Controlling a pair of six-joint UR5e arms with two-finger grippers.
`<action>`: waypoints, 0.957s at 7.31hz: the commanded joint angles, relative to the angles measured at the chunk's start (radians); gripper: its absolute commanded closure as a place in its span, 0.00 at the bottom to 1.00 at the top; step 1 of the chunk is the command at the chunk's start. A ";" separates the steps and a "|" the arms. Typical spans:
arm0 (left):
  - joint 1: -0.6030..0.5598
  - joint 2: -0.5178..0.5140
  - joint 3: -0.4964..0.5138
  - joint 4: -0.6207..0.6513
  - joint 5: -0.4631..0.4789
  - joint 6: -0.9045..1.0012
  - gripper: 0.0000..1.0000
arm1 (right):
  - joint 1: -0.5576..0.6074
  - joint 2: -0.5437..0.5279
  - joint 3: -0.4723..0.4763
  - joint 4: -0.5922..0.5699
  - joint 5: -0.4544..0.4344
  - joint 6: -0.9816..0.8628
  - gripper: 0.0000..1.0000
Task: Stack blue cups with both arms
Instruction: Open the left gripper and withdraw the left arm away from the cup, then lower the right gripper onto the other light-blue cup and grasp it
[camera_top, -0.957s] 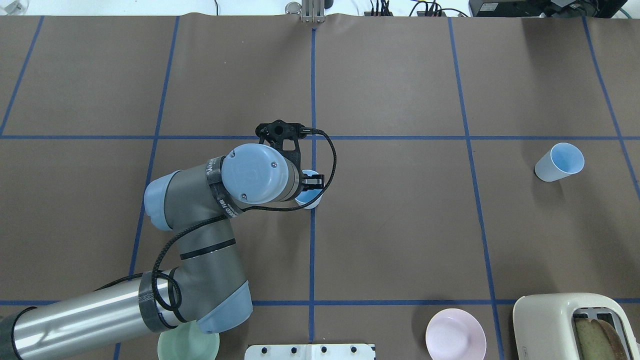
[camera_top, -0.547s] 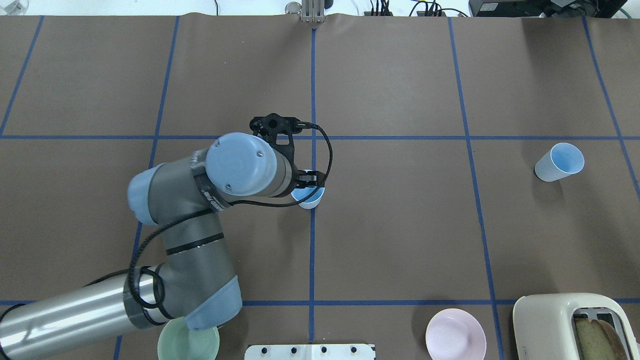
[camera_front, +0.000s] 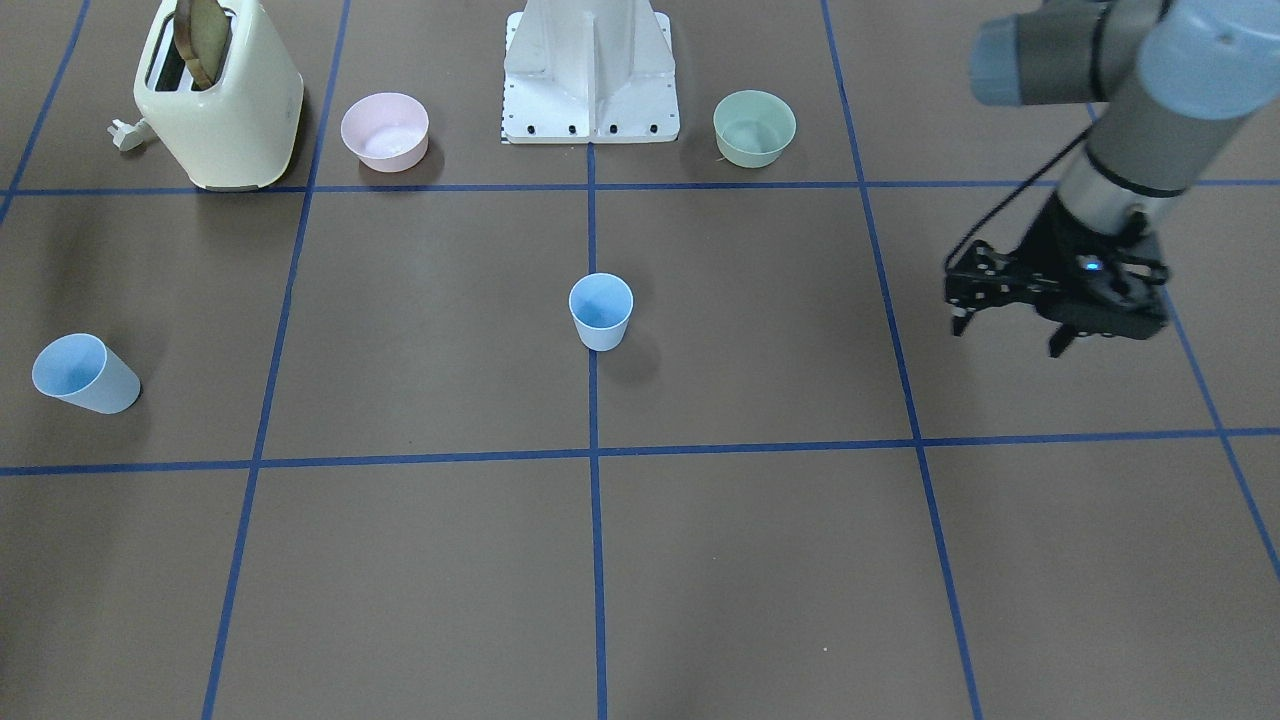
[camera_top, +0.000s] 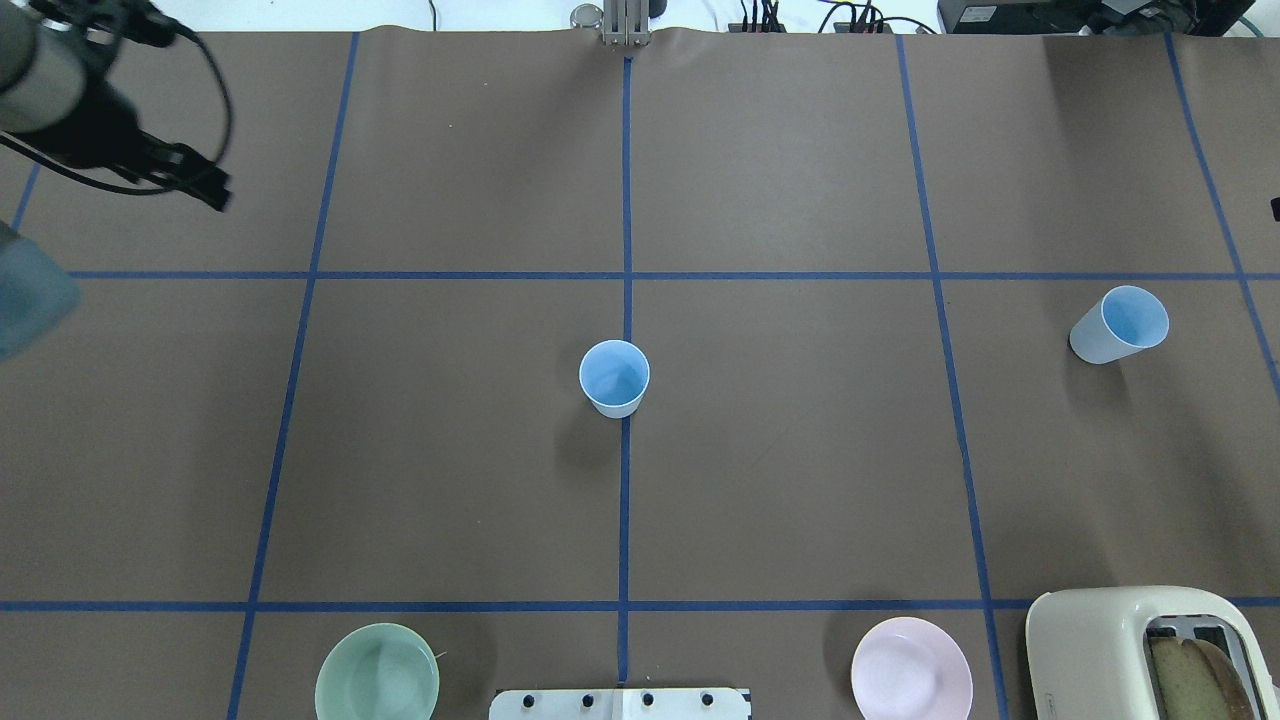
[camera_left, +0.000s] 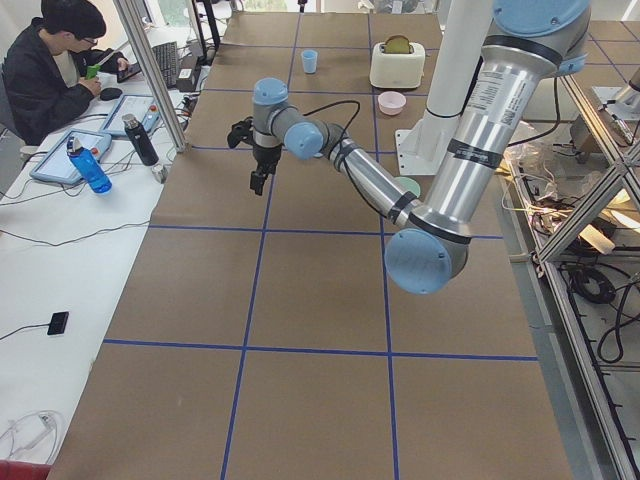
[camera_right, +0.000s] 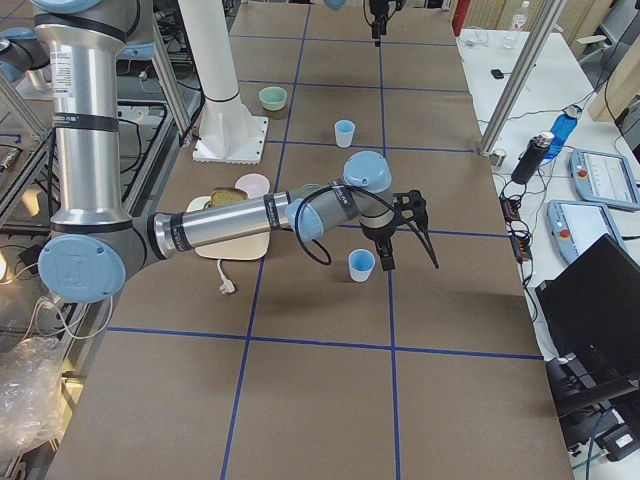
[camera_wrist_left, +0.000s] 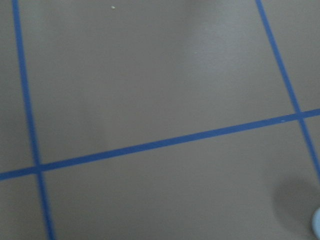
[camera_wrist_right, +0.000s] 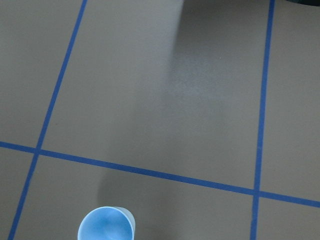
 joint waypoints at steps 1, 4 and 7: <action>-0.317 0.123 0.152 -0.005 -0.110 0.383 0.01 | -0.081 -0.039 0.001 0.068 -0.047 0.104 0.00; -0.454 0.290 0.222 -0.104 -0.196 0.479 0.01 | -0.204 -0.055 -0.038 0.068 -0.159 0.096 0.00; -0.452 0.318 0.213 -0.109 -0.198 0.468 0.01 | -0.268 -0.021 -0.100 0.074 -0.162 0.098 0.01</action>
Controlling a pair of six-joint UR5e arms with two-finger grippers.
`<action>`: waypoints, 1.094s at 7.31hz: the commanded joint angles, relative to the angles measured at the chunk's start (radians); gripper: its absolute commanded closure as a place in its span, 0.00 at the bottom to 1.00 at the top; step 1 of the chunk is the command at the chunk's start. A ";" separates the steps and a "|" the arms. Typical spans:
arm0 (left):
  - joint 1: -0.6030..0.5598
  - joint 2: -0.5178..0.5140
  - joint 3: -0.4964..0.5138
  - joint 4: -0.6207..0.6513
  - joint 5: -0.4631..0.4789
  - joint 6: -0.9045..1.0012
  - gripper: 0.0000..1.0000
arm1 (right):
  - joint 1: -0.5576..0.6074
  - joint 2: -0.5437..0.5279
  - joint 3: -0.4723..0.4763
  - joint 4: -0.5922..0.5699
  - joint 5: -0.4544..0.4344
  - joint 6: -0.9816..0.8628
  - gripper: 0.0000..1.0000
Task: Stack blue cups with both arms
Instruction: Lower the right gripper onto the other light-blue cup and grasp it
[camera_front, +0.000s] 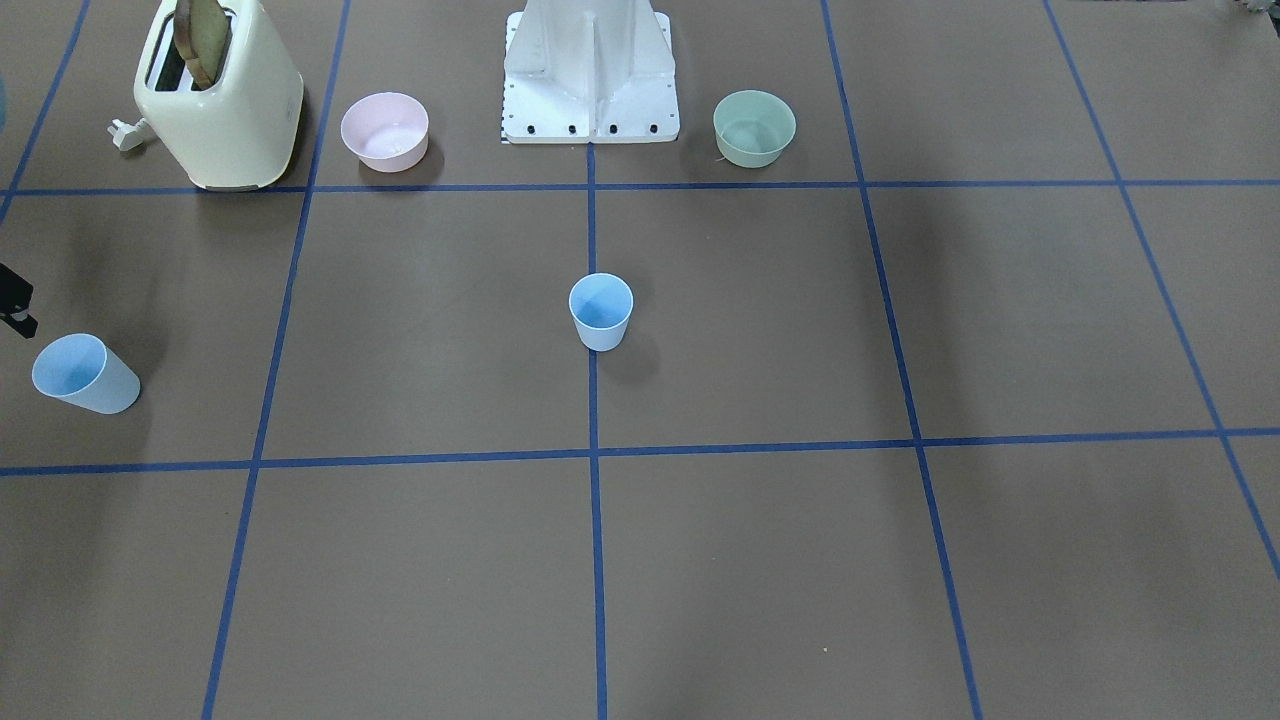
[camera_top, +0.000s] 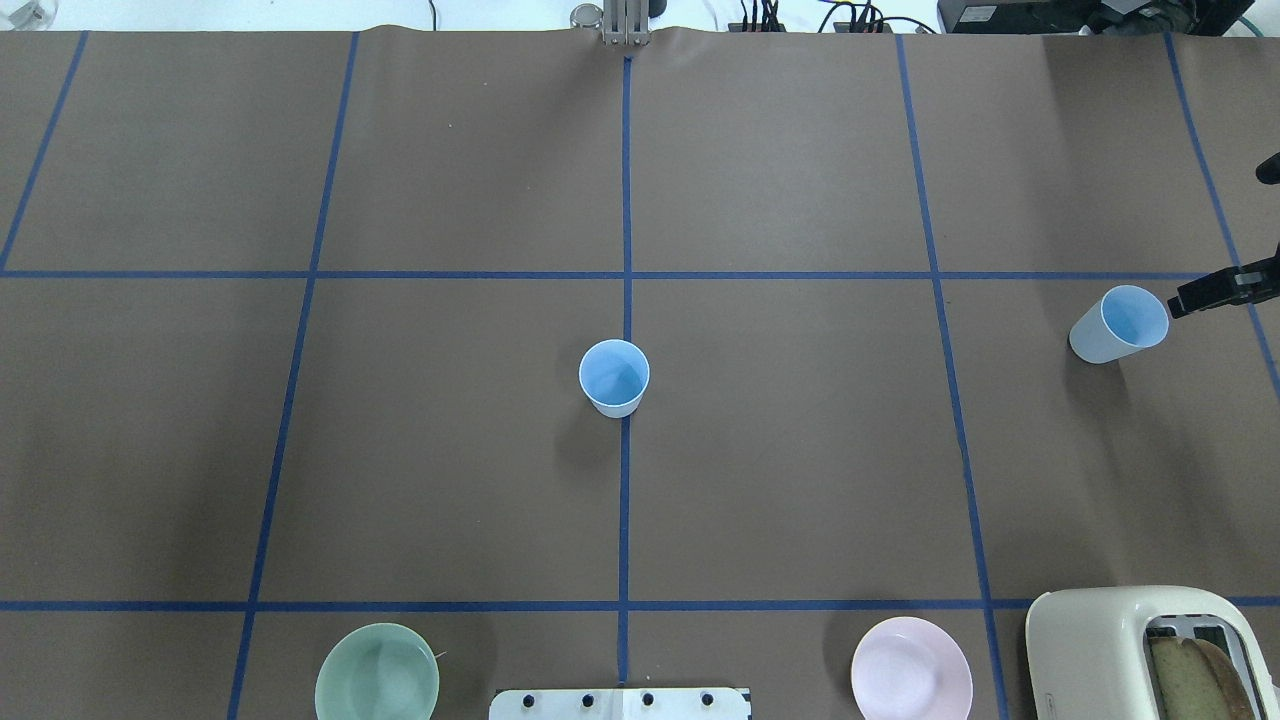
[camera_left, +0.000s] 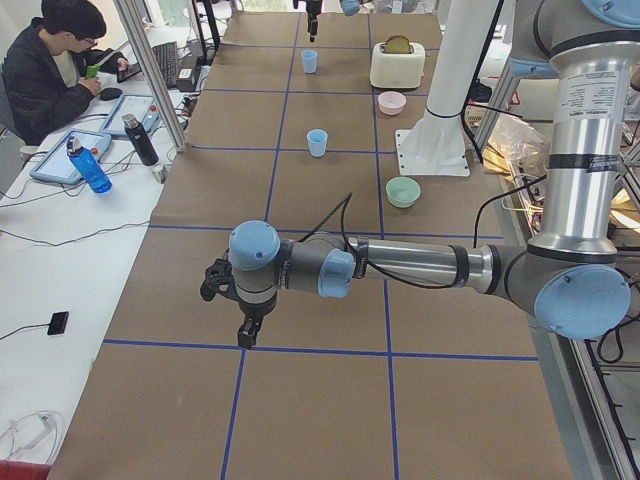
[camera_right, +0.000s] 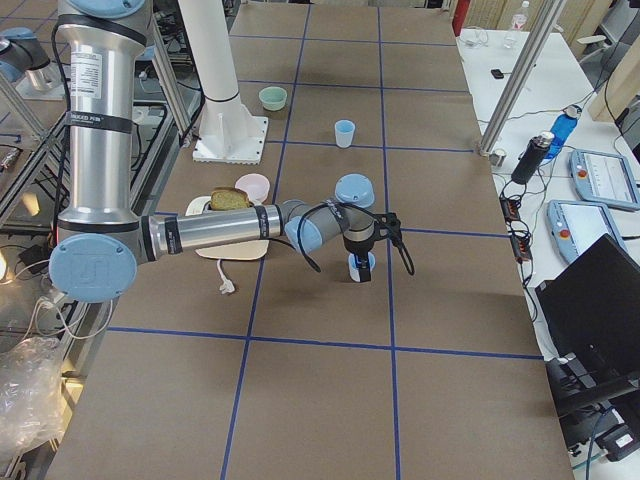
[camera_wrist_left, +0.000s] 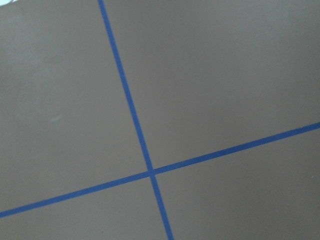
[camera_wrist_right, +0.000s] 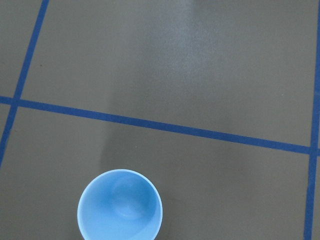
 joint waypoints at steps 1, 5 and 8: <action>-0.001 0.008 -0.002 -0.003 -0.001 0.000 0.01 | -0.041 0.020 -0.037 0.004 -0.004 0.000 0.07; -0.001 0.013 -0.002 -0.005 0.001 0.001 0.01 | -0.060 0.064 -0.202 0.174 -0.005 0.007 0.39; -0.001 0.028 -0.002 -0.028 0.001 0.001 0.01 | -0.058 0.065 -0.166 0.173 0.009 0.010 1.00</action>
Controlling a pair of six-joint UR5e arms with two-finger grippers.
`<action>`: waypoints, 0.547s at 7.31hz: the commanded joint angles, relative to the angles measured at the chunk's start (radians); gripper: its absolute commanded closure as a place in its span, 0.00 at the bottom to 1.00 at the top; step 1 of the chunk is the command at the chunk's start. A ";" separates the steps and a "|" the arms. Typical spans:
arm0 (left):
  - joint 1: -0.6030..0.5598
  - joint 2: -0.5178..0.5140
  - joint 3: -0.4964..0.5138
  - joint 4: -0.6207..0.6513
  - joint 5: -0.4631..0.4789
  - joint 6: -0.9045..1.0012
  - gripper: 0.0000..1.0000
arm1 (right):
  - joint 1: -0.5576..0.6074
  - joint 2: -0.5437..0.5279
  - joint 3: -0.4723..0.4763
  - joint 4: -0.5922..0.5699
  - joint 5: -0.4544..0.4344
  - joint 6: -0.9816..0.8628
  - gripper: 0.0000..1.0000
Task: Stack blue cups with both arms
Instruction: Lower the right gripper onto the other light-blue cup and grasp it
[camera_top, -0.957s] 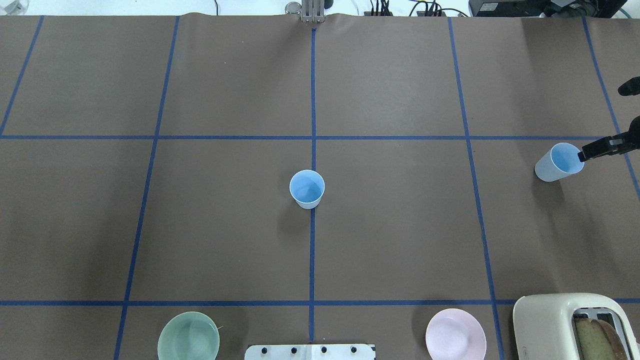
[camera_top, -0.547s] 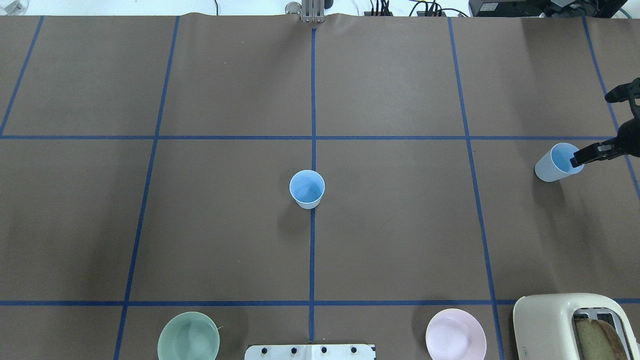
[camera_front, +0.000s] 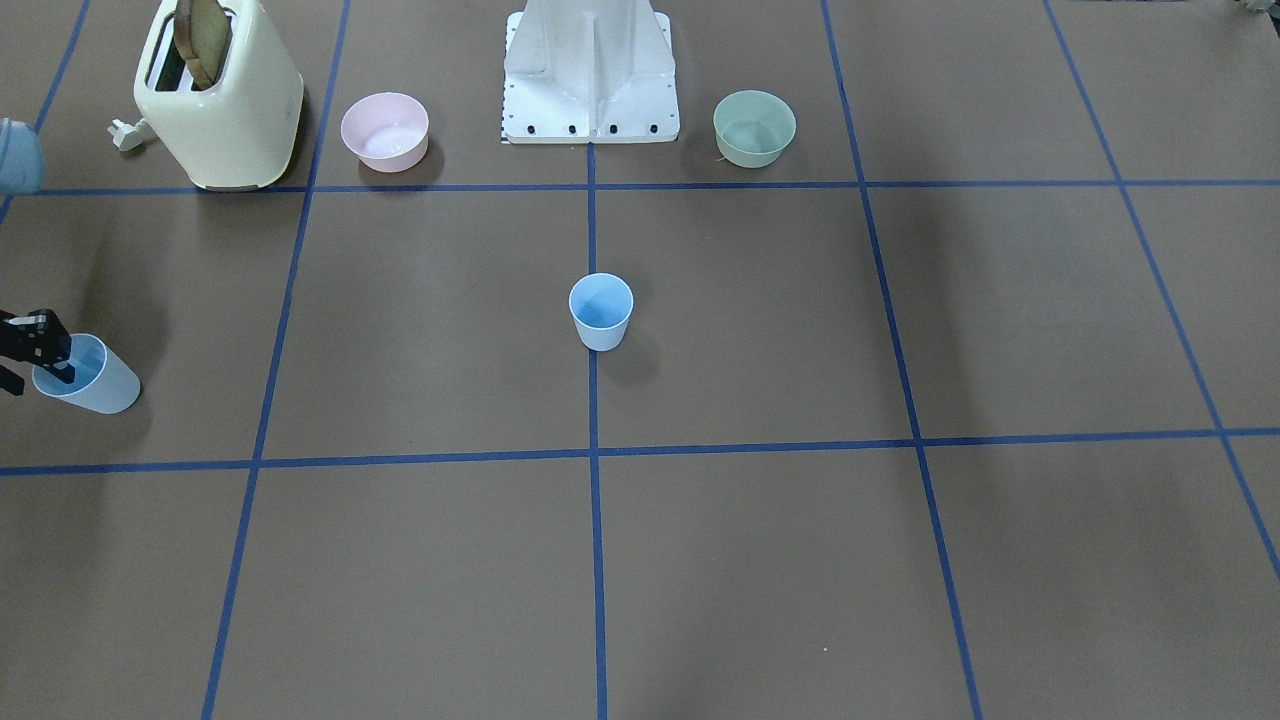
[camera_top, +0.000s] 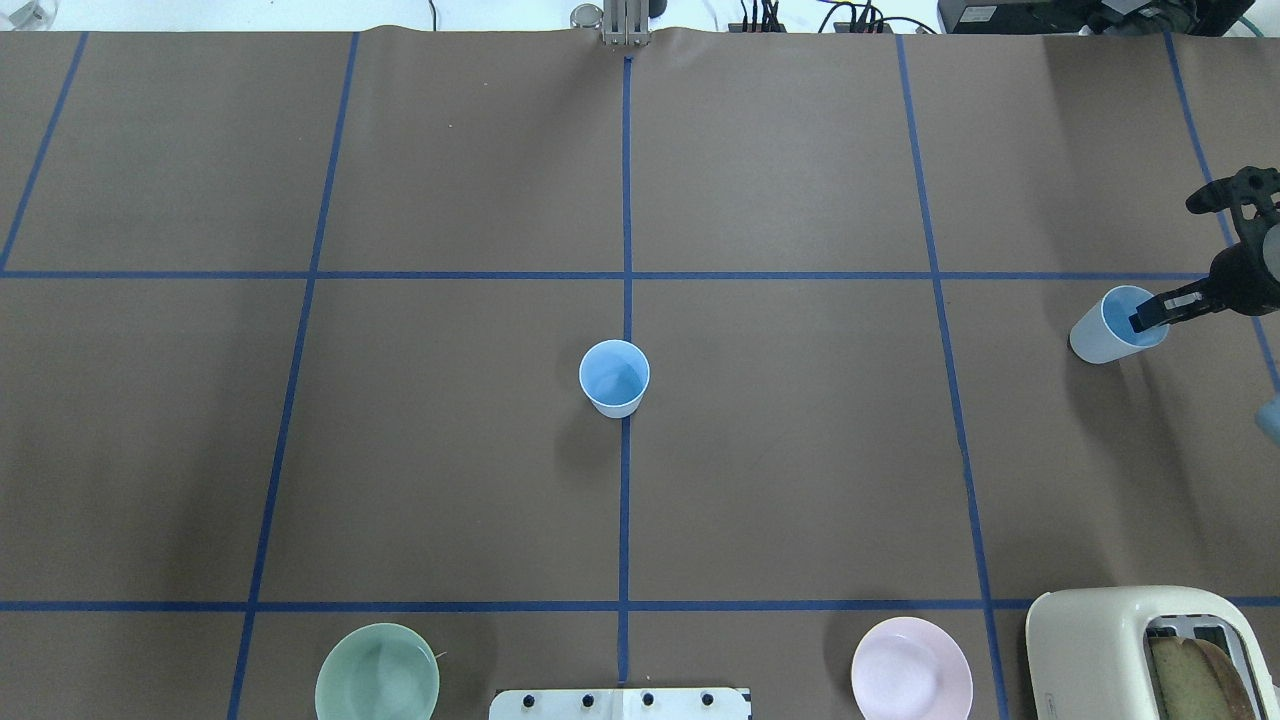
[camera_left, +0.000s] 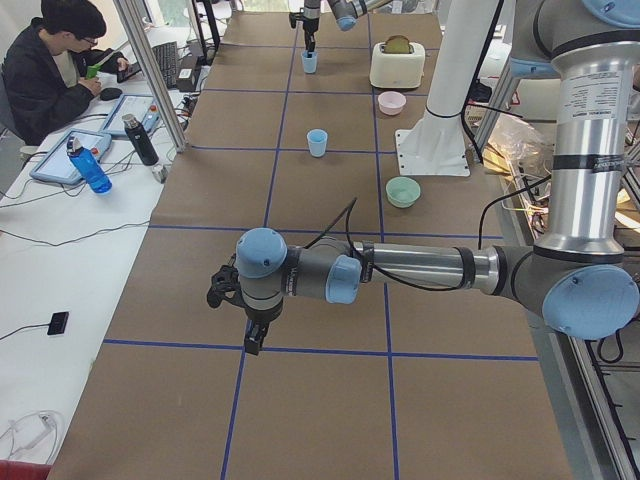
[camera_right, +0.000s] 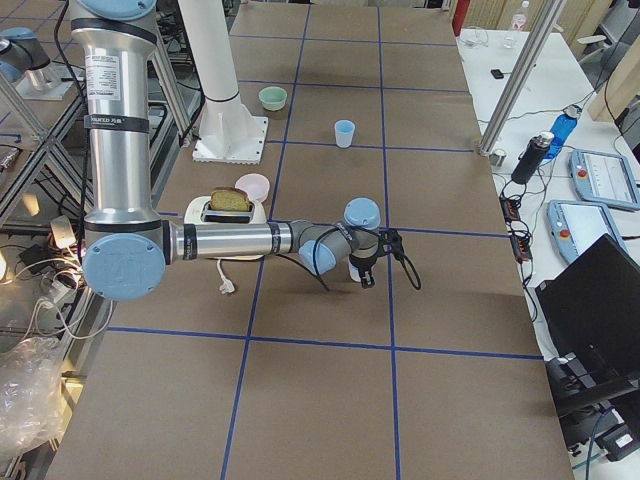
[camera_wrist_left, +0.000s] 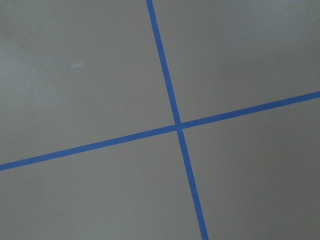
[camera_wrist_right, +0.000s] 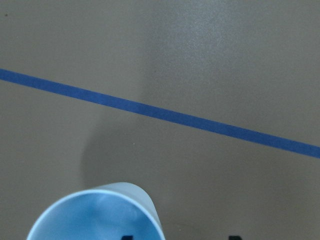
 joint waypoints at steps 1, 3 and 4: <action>0.000 0.020 0.000 -0.026 0.000 0.000 0.01 | 0.003 0.000 0.036 -0.001 0.018 0.002 1.00; 0.000 0.028 0.000 -0.022 0.000 -0.006 0.01 | 0.009 -0.002 0.117 -0.035 0.070 0.014 1.00; 0.000 0.035 0.000 -0.008 -0.006 -0.012 0.01 | 0.009 0.015 0.183 -0.087 0.081 0.079 1.00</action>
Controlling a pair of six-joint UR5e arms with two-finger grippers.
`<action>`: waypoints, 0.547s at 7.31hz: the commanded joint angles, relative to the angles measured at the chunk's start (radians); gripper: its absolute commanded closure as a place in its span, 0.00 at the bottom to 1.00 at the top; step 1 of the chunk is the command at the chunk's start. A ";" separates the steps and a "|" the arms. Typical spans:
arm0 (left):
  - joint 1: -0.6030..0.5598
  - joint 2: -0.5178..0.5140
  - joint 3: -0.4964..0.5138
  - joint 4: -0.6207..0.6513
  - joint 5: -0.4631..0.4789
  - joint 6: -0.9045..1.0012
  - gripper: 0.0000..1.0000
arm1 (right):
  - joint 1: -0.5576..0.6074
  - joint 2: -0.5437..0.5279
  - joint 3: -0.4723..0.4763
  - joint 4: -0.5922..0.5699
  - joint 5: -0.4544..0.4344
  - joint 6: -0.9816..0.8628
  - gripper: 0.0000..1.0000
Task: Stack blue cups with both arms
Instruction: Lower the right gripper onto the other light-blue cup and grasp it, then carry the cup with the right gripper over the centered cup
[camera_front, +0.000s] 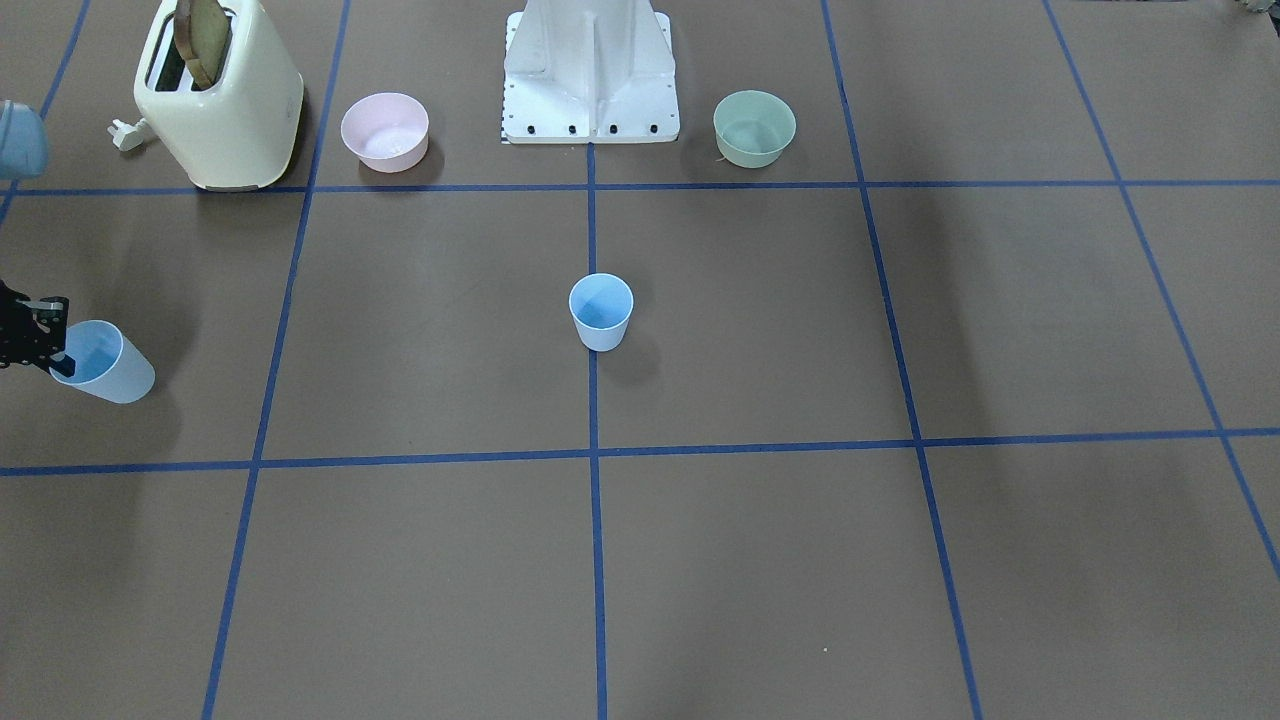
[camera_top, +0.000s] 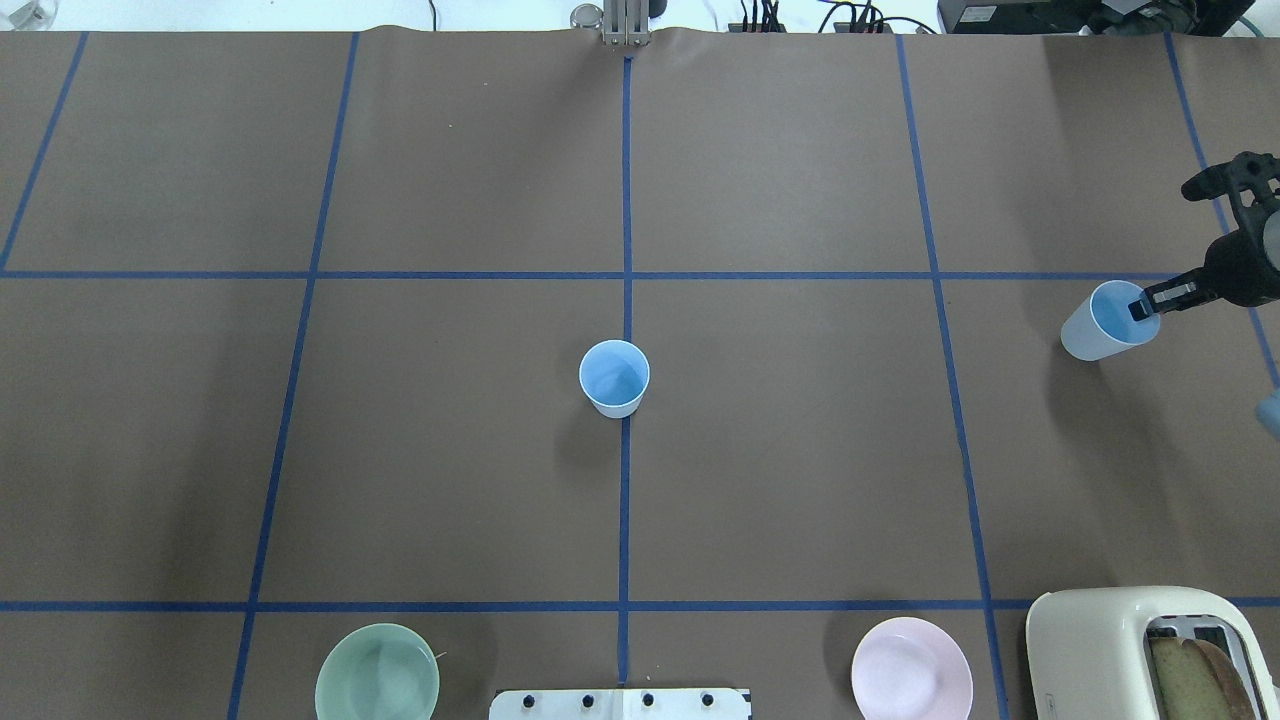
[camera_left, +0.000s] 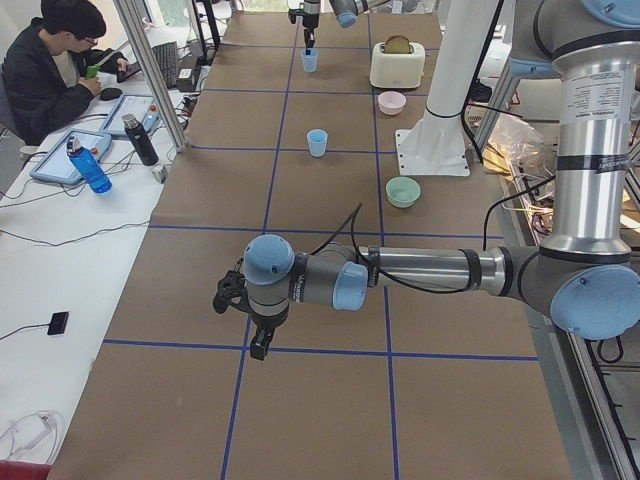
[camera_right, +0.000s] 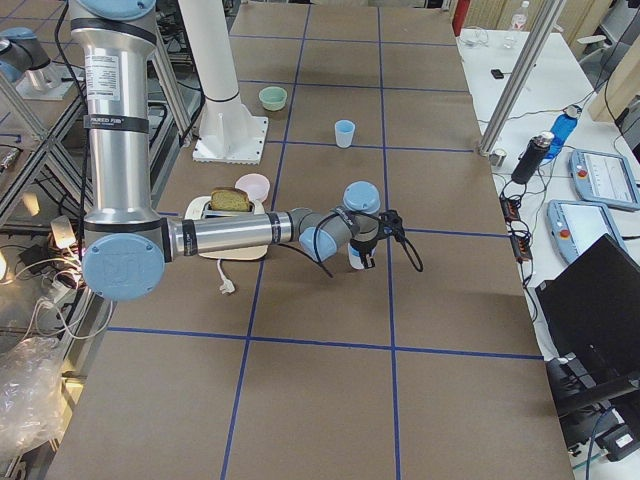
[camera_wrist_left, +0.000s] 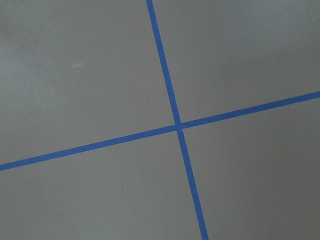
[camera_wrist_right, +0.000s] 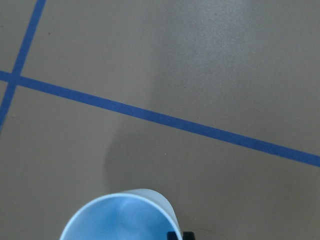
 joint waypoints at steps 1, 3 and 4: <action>0.000 0.025 -0.009 0.029 -0.008 -0.054 0.01 | 0.002 0.058 0.128 -0.110 0.025 0.127 1.00; 0.000 0.085 -0.056 0.039 -0.008 -0.073 0.01 | -0.040 0.215 0.217 -0.302 0.022 0.290 1.00; 0.000 0.088 -0.060 0.038 -0.008 -0.075 0.01 | -0.103 0.357 0.234 -0.442 0.004 0.398 1.00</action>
